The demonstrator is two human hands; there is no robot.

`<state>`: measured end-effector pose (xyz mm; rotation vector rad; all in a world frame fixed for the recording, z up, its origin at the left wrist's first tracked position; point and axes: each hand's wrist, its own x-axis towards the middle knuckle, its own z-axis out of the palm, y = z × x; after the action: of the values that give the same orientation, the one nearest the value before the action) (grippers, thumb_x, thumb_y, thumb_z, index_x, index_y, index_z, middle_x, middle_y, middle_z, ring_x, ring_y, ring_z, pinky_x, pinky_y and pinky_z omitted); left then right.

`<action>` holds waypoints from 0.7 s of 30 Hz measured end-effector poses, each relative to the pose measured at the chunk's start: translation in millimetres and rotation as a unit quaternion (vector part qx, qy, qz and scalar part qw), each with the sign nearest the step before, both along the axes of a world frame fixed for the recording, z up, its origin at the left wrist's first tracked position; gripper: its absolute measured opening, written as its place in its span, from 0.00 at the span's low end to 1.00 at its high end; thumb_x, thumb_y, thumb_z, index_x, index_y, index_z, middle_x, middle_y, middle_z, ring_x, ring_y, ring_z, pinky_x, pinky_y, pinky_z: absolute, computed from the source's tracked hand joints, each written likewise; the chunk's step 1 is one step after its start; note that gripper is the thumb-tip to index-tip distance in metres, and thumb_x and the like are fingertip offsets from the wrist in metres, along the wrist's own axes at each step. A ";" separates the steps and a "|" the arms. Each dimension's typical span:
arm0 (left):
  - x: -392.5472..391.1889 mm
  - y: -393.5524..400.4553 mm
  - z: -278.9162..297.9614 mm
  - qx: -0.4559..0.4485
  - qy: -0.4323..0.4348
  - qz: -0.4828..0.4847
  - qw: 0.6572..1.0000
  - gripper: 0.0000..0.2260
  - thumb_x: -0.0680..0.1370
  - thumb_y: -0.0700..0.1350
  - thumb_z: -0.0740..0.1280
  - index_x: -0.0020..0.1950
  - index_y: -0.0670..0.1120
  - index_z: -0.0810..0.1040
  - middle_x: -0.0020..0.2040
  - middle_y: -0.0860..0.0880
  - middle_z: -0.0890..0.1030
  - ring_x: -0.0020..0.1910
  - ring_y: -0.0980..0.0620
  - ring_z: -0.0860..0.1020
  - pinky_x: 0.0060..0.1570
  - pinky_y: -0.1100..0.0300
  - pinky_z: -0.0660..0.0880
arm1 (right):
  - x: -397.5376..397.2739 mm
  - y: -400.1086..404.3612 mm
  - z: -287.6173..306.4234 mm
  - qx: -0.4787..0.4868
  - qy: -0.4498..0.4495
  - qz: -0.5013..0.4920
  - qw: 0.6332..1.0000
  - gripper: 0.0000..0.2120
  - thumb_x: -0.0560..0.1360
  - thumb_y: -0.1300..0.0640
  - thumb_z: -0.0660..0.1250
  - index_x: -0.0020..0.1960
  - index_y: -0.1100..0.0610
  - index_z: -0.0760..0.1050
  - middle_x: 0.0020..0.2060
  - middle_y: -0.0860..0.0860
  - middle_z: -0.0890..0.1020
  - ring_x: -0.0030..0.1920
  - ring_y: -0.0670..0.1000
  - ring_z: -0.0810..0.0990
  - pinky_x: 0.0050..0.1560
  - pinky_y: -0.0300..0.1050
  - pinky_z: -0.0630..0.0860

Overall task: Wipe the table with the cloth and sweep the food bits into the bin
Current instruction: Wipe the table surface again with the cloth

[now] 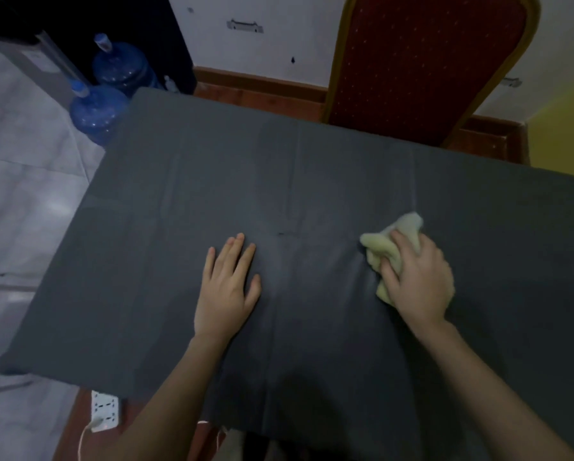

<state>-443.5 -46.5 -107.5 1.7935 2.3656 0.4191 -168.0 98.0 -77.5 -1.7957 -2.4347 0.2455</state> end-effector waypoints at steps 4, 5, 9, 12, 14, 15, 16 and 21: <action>-1.9 -1.1 -1.5 0.002 -0.009 -0.003 1.000 0.22 0.78 0.47 0.59 0.72 0.43 0.69 0.76 0.45 0.65 0.76 0.48 0.61 0.75 0.45 0.56 | -65.3 -18.8 2.1 -0.006 0.002 0.144 0.990 0.30 0.67 0.52 0.72 0.68 0.49 0.72 0.60 0.59 0.75 0.50 0.61 0.75 0.49 0.52 0.68; -3.2 -1.9 -1.7 0.003 -0.011 -0.002 1.000 0.22 0.78 0.47 0.59 0.72 0.43 0.69 0.76 0.45 0.65 0.75 0.48 0.62 0.75 0.45 0.56 | -72.2 -31.4 3.2 -0.011 0.008 0.190 0.982 0.31 0.66 0.52 0.73 0.69 0.49 0.72 0.60 0.59 0.75 0.50 0.60 0.75 0.50 0.51 0.65; -4.8 -1.3 -1.7 0.008 -0.016 -0.011 1.000 0.22 0.78 0.47 0.60 0.72 0.42 0.70 0.75 0.44 0.66 0.75 0.48 0.63 0.74 0.44 0.58 | -45.4 -83.8 -0.3 -0.070 0.036 0.297 0.952 0.34 0.68 0.50 0.66 0.74 0.49 0.67 0.64 0.56 0.73 0.56 0.55 0.72 0.55 0.47 0.64; -3.8 -2.9 -0.4 0.009 -0.012 -0.014 1.000 0.22 0.79 0.46 0.59 0.72 0.42 0.69 0.75 0.44 0.65 0.76 0.48 0.62 0.75 0.44 0.57 | 10.8 -104.0 -0.4 -0.092 0.016 0.283 0.955 0.34 0.68 0.49 0.66 0.75 0.49 0.66 0.63 0.56 0.74 0.56 0.56 0.74 0.52 0.50 0.68; -2.9 -2.1 -0.2 0.000 -0.007 -0.014 1.000 0.22 0.79 0.47 0.58 0.72 0.41 0.68 0.75 0.44 0.65 0.76 0.47 0.61 0.75 0.44 0.56 | 57.2 -100.8 3.2 -0.093 -0.012 0.207 0.974 0.33 0.68 0.48 0.65 0.73 0.49 0.67 0.60 0.58 0.76 0.52 0.61 0.77 0.47 0.53 0.73; -2.7 -2.0 -0.3 -0.007 -0.003 -0.013 1.000 0.22 0.79 0.47 0.57 0.72 0.41 0.68 0.75 0.43 0.65 0.76 0.47 0.61 0.75 0.44 0.55 | 78.8 -95.7 6.8 -0.087 -0.027 0.137 0.986 0.32 0.67 0.46 0.63 0.71 0.50 0.67 0.57 0.60 0.76 0.50 0.63 0.77 0.45 0.54 0.74; -2.0 -1.4 -0.8 -0.013 0.005 -0.014 1.000 0.22 0.80 0.47 0.56 0.72 0.41 0.68 0.75 0.43 0.65 0.76 0.47 0.61 0.75 0.44 0.55 | 97.9 -89.4 10.2 -0.072 -0.041 0.049 0.995 0.30 0.68 0.45 0.61 0.69 0.52 0.68 0.55 0.61 0.75 0.48 0.65 0.76 0.44 0.55 0.74; 5.4 -0.1 -0.2 -0.029 0.032 -0.008 0.999 0.22 0.79 0.44 0.56 0.71 0.39 0.68 0.75 0.41 0.65 0.75 0.44 0.62 0.74 0.40 0.55 | 121.3 -46.8 16.2 -0.036 -0.042 -0.221 0.974 0.23 0.72 0.52 0.62 0.65 0.59 0.72 0.53 0.69 0.73 0.49 0.68 0.72 0.49 0.62 0.72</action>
<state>-438.1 -46.6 -107.8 1.8256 2.3781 0.2934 -46.7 51.3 -61.3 -2.3580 -2.0186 0.2219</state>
